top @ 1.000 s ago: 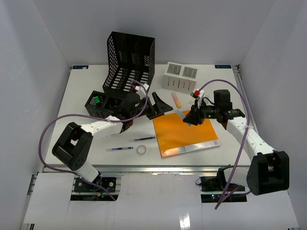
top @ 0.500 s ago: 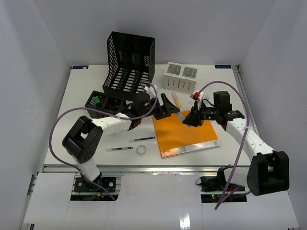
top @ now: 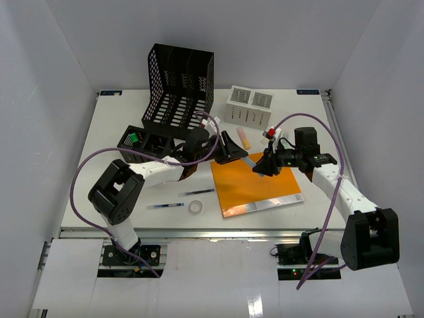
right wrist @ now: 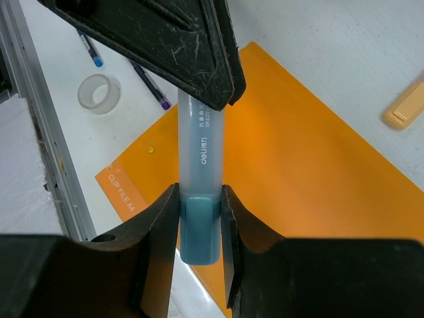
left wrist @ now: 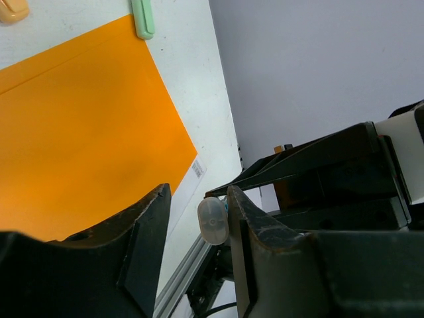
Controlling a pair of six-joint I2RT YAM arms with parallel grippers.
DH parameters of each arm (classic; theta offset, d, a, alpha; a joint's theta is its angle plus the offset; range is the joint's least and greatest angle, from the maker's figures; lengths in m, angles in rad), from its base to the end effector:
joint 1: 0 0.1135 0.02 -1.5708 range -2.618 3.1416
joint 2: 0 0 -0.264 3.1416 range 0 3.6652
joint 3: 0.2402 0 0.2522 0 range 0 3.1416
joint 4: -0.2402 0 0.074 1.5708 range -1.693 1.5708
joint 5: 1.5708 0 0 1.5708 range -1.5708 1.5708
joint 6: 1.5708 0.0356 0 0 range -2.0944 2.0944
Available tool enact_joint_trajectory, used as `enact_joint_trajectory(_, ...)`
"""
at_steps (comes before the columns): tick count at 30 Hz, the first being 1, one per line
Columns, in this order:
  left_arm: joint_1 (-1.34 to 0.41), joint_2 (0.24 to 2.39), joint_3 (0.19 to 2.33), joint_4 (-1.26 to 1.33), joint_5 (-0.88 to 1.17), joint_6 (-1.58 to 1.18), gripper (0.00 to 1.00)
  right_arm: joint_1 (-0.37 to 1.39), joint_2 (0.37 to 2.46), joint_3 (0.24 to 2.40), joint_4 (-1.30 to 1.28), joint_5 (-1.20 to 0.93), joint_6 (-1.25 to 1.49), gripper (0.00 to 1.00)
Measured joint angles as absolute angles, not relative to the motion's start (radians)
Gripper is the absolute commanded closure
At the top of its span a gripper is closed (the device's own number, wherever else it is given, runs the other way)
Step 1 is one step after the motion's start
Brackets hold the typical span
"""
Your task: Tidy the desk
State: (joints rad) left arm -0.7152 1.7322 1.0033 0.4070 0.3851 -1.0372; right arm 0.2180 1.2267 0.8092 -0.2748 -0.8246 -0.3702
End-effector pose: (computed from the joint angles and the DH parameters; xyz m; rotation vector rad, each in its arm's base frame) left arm 0.2831 -0.2636 0.2218 -0.0469 2.1911 -1.4725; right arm 0.2431 0.0806 0.2549 -1.0131 1.8688 0.8337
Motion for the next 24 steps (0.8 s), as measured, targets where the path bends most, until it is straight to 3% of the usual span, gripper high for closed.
enact_joint_trajectory(8,-0.727,1.747,1.017,0.426,0.388,-1.05,0.69,0.218,1.233,0.807,-0.262,-0.825,-0.371,0.91)
enact_joint_trajectory(15,-0.731,1.747,1.026,0.427,0.392,-1.062,0.91,0.218,1.234,0.805,-0.257,-0.822,-0.375,0.88)
enact_joint_trajectory(17,-0.731,1.747,1.026,0.427,0.392,-1.063,0.95,0.218,1.234,0.804,-0.257,-0.822,-0.375,0.83)
enact_joint_trajectory(19,-0.731,1.747,1.026,0.427,0.392,-1.063,1.0,0.218,1.234,0.804,-0.256,-0.822,-0.375,0.6)
enact_joint_trajectory(21,-0.731,1.747,1.026,0.426,0.393,-1.06,1.0,0.218,1.234,0.804,-0.256,-0.822,-0.378,0.25)
enact_joint_trajectory(22,-0.731,1.747,1.026,0.426,0.394,-1.055,1.0,0.218,1.234,0.804,-0.255,-0.823,-0.378,0.16)
enact_joint_trajectory(24,-0.731,1.747,1.026,0.42,0.394,-1.044,1.0,0.218,1.235,0.804,-0.254,-0.823,-0.379,0.06)
